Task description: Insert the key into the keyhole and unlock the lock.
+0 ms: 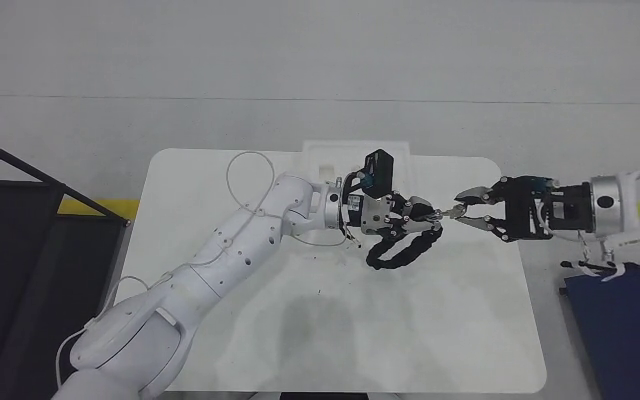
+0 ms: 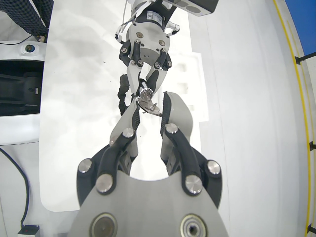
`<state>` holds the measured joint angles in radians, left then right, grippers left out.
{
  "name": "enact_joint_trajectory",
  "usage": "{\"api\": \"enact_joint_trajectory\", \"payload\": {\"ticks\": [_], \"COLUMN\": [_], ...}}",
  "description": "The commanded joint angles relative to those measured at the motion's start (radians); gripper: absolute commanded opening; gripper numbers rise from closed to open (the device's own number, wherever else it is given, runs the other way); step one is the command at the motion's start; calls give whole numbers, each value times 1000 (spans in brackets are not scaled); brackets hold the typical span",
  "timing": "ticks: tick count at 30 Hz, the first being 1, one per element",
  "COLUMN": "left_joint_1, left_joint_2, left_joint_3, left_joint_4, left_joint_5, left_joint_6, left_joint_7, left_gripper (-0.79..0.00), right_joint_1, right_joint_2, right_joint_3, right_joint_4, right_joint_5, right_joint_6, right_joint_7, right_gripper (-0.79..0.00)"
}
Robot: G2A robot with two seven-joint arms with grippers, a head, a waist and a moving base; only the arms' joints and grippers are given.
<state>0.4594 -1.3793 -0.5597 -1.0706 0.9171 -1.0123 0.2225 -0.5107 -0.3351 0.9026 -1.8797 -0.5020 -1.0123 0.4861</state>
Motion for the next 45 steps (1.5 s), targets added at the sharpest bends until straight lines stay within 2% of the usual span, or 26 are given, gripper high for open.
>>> {"api": "enact_joint_trajectory", "payload": {"ticks": [1,4,12,28,34,35,37,38,45], "left_joint_1": [-3,-7,-13,-15,-5,-2,5,9,44], "left_joint_2": [-1,-2,-3,7,15,16,20,22,37], "left_joint_3": [3,9,18,33,32,28,20,16,-24], "left_joint_4": [2,5,13,-7,-21,-22,-26,-27,-55], "left_joint_5": [1,4,13,46,52,54,59,62,74], "left_joint_6": [0,0,0,0,0,0,0,0,0], "left_joint_7": [3,8,20,19,2,-2,-11,-17,-48], "left_gripper": [-785,-785,-785,-785,-785,-785,-785,-785,-785], "right_joint_1": [5,9,13,-2,-34,-40,-54,-61,-115], "right_joint_2": [0,-1,-2,18,26,28,32,35,59], "right_joint_3": [-5,-11,-26,-14,2,6,16,22,77], "right_joint_4": [3,10,13,-46,-81,-87,-91,-92,-80], "right_joint_5": [25,61,177,540,632,644,666,671,687], "right_joint_6": [0,0,28,380,521,535,555,558,542], "right_joint_7": [16,39,144,479,514,520,525,530,509], "right_gripper": [-696,-785,-785,-785,-785,-662,-296,0,0]}}
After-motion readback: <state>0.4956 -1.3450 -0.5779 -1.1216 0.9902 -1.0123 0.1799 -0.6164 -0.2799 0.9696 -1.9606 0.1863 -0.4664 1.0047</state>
